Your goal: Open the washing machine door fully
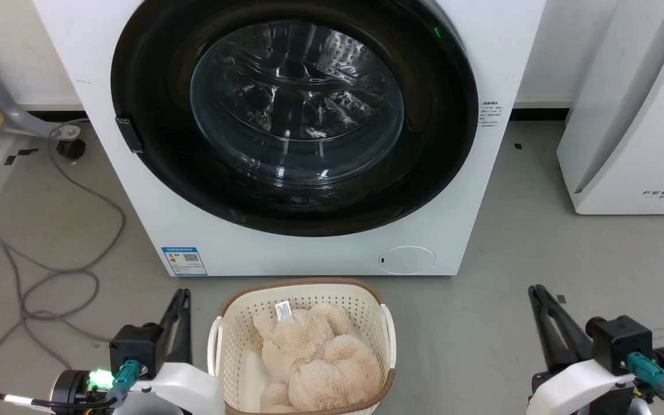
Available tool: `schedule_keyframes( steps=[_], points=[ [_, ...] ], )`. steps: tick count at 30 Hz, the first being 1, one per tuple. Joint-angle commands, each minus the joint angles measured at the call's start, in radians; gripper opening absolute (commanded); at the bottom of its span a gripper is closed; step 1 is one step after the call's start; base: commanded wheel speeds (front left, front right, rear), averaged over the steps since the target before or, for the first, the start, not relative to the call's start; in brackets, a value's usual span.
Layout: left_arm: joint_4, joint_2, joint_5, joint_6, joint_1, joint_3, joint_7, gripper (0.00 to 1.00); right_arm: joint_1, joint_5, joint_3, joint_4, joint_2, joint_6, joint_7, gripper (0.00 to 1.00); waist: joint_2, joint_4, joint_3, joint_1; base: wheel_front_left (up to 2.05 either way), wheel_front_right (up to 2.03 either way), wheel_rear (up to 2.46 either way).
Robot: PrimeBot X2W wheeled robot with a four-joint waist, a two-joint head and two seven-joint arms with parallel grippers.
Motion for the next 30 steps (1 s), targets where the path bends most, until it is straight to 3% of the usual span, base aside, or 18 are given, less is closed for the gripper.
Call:
schedule_keyframes(
  steps=[1,26,27,28,29,30],
  points=[
    [0.0,0.0,0.0,0.0,0.0,0.0,0.0,1.0,0.0,0.0,0.0,0.0,0.0,0.0,0.0,1.0,0.0,0.0,0.0,0.0,0.0,0.0,0.0],
    [0.006,0.0,-0.029,0.037,-0.011,-0.025,-0.046,1.0,0.008,0.08,-0.015,-0.041,0.0,0.0,-0.046,1.0,0.0,0.0,0.004,0.0,0.0,0.0,0.0],
    [0.006,0.0,-0.03,0.039,-0.012,-0.027,-0.048,1.0,0.008,0.084,-0.015,-0.043,0.0,0.0,-0.048,0.84,0.0,0.0,0.005,0.0,0.0,0.0,0.0],
    [0.006,0.0,-0.031,0.04,-0.012,-0.028,-0.05,1.0,0.008,0.089,-0.015,-0.045,0.0,0.0,-0.05,0.35,0.0,0.0,0.005,0.0,0.0,0.0,0.0],
    [0.006,0.0,-0.032,0.042,-0.012,-0.029,-0.052,1.0,0.009,0.096,-0.016,-0.047,0.0,0.0,-0.052,0.09,0.0,0.0,0.005,0.0,0.0,0.0,0.0],
    [0.007,0.0,-0.034,0.044,-0.013,-0.03,-0.054,1.0,0.009,0.108,-0.016,-0.048,0.0,0.0,-0.054,0.0,0.0,0.0,0.005,0.0,0.0,0.0,0.0]
  ],
)
